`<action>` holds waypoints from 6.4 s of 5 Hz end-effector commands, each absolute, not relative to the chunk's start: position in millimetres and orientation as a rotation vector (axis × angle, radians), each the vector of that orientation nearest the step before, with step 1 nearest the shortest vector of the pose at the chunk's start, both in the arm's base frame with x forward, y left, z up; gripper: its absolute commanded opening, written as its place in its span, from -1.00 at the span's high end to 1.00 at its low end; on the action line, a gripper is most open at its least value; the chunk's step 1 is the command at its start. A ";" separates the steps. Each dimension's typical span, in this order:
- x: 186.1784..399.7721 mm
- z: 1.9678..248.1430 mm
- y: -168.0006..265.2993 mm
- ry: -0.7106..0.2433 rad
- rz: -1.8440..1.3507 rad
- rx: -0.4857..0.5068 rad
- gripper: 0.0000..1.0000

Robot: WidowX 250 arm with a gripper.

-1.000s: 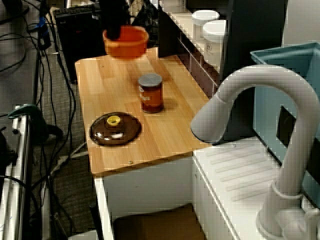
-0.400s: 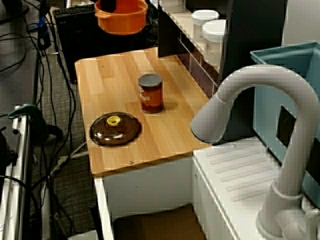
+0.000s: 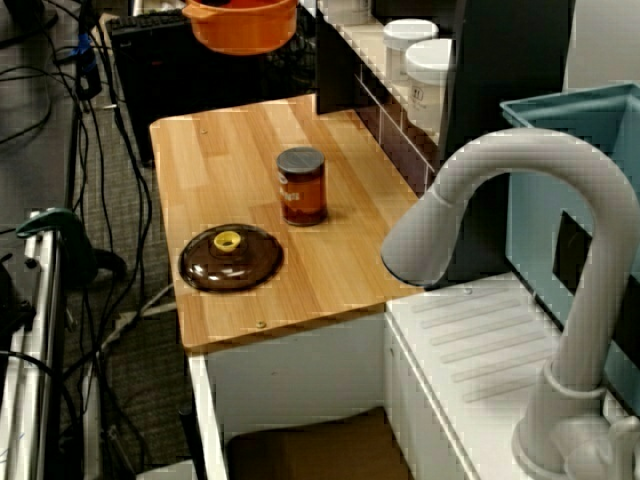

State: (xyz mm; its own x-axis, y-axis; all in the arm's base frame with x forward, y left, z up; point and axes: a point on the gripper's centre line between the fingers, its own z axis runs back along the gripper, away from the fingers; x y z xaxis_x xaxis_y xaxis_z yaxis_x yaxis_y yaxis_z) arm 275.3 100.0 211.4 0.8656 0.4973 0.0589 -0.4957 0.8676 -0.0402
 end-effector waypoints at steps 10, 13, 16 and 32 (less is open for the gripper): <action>302.0 191.7 185.5 -0.086 -0.226 0.100 1.00; 304.3 126.0 211.3 -0.019 -0.072 0.140 1.00; 294.6 97.4 220.1 0.004 -0.010 0.172 1.00; 352.6 130.5 29.7 -0.136 -0.314 0.002 -1.00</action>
State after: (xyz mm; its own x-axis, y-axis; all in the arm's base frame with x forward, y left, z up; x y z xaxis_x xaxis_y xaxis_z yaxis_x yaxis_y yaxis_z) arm 358.0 16.4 112.4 0.9466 -0.3104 0.0876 0.3112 0.9503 0.0038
